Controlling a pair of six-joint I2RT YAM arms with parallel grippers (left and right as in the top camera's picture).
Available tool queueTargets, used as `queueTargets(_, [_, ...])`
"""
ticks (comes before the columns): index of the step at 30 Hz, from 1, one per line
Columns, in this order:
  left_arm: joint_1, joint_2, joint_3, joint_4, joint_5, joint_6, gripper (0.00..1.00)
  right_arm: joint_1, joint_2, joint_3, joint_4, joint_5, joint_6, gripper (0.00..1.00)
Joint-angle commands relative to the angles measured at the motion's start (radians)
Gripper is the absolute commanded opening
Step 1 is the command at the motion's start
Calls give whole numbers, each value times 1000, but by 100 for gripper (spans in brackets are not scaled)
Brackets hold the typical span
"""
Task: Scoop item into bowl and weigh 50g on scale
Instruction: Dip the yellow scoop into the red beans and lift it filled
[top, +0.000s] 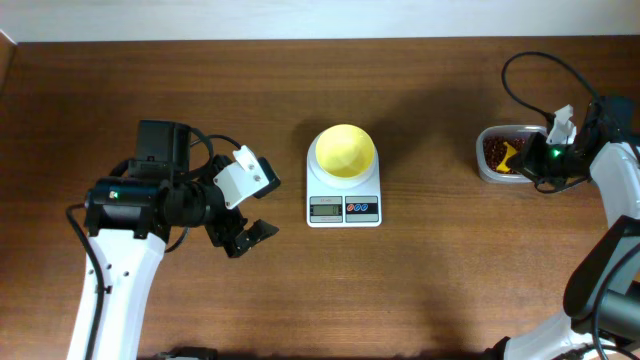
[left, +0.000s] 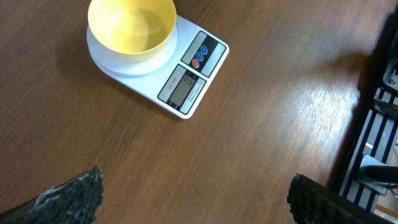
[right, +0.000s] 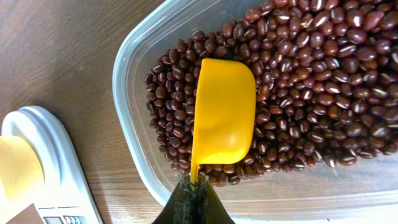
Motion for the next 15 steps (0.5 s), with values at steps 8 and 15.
queueTargets(8, [3,-16,14,2,4,19,99,-9,73,-21,-32,-39,8,4])
queueTargets(15, [3,-16,14,1,4,19,99,-129,73,-21,-35,-192,2,4])
